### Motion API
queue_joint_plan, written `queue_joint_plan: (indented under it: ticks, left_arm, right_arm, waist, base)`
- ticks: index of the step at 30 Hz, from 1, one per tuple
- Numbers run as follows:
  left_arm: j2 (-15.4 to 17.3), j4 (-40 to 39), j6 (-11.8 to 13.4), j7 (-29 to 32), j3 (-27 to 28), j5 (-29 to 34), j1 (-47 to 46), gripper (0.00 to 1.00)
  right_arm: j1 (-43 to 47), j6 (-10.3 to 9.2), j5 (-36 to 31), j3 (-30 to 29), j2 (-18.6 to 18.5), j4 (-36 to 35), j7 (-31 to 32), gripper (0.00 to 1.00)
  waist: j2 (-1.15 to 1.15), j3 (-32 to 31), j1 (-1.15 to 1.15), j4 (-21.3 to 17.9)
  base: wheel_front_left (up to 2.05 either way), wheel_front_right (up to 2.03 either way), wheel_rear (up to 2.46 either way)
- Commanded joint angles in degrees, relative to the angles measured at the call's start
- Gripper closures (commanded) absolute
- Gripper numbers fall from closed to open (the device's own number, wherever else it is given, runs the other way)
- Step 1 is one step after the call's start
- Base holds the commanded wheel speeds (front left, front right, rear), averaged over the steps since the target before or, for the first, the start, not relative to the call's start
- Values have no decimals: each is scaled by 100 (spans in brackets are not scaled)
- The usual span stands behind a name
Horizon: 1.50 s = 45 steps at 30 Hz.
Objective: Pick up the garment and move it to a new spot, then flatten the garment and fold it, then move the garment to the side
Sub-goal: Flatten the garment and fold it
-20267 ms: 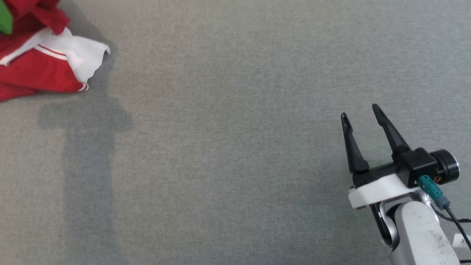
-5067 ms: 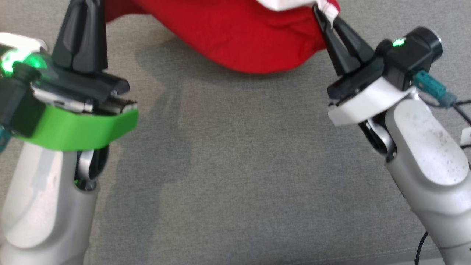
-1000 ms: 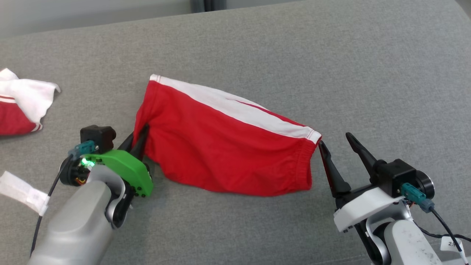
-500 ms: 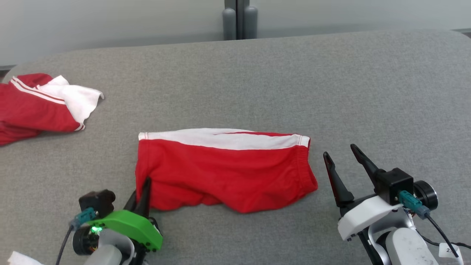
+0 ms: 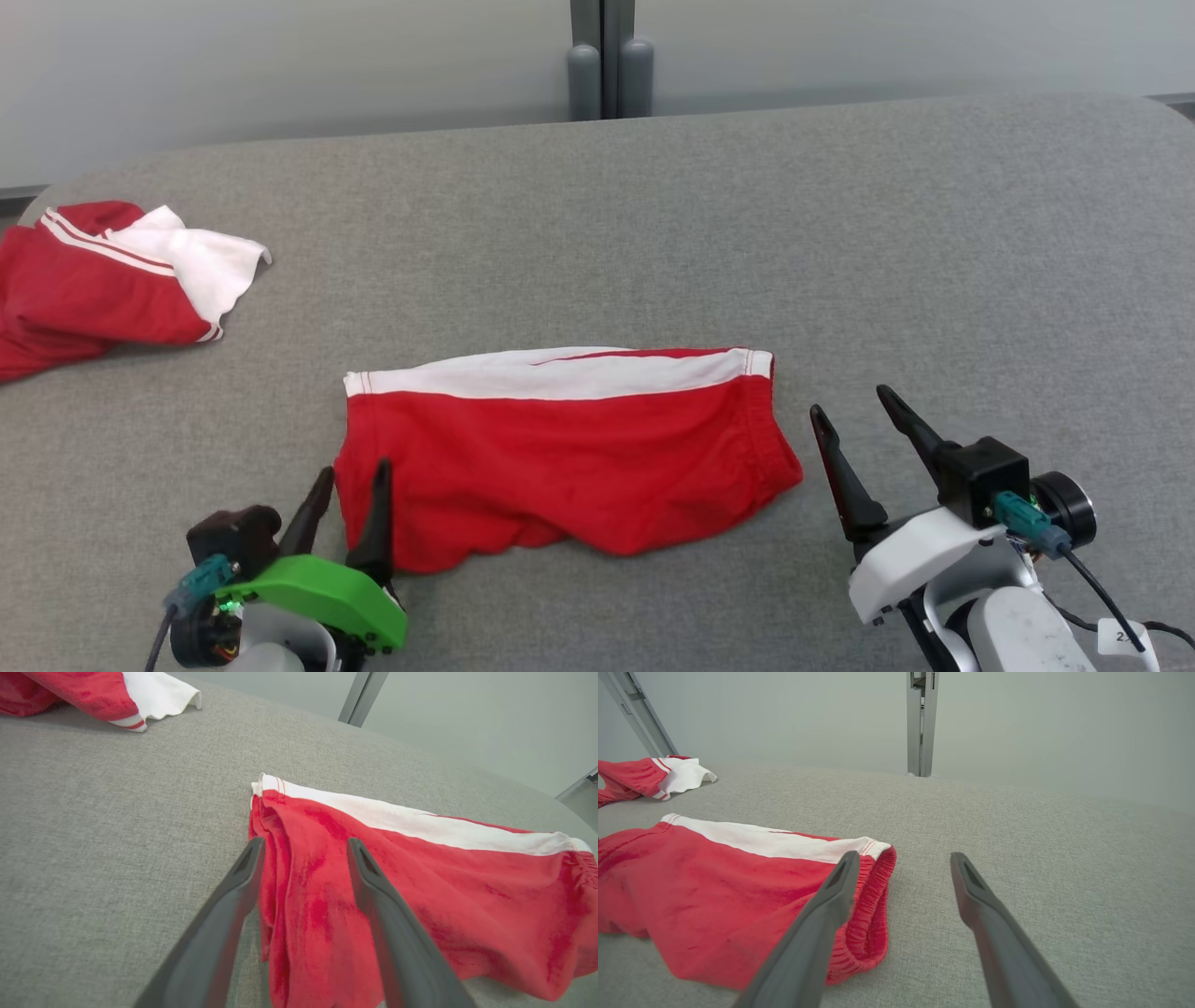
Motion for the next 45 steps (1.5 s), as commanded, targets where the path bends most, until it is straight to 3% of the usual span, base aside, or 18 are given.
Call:
queue_joint_plan:
  ticks: [1, 7, 14, 28, 35, 36, 37, 38, 41, 45]
  left_arm:
    - [-2, -87, 45, -1, 112, 167, 47, 0]
    - [-203, -801, 87, 0, 758, 1056, 242, 0]
    - [-525, -1228, -92, 1, 1110, 1848, 525, 0]
    - [-1002, -1196, -413, 0, 1451, 2317, 853, 0]
    - [-1145, -1110, -521, 0, 1633, 2441, 818, 0]
    - [-1160, -1104, -544, 0, 1671, 2457, 819, 0]
    - [-1176, -1096, -559, 0, 1702, 2481, 816, 0]
    - [-1188, -1088, -570, 0, 1721, 2504, 811, 0]
    - [-1227, -1059, -620, 0, 1760, 2499, 784, 0]
    - [-1278, -1055, -677, -1, 1826, 2539, 720, 0]
  right_arm:
    - [-24, -8, 26, 21, -18, 27, 15, 0]
    - [-76, -8, 13, 60, -18, 138, 90, 0]
    - [-176, -8, 167, 114, -19, 497, 207, 0]
    - [-600, -8, 425, -142, -19, 2001, 282, 0]
    - [-845, -8, 907, 67, -20, 2698, 490, 0]
    - [-884, -8, 985, 123, -20, 2766, 522, 23]
    - [-933, -8, 1050, 189, -20, 2823, 539, 57]
    - [-980, -8, 1092, 235, -19, 2863, 554, 70]
    - [-1178, -8, 1156, 368, -19, 2976, 593, 97]
    - [-1455, -8, 1290, 342, -30, 3003, 627, 100]
  waist:
    - [0, -19, 0, 6]
    - [0, -121, 0, 98]
    - [0, -221, 0, 296]
    - [0, -199, 0, 840]
    - [0, -134, 0, 907]
    - [0, -122, 0, 890]
    - [0, -111, 0, 868]
    - [0, -104, 0, 845]
    - [0, -90, 0, 755]
    - [0, -93, 0, 593]
  base:
    - [0, 0, 0]
    - [0, 0, 0]
    - [0, 0, 0]
    - [0, 0, 0]
    - [0, 0, 0]
    - [0, 0, 0]
    - [0, 0, 0]
    - [0, 0, 0]
    - [0, 0, 0]
    - [0, 0, 0]
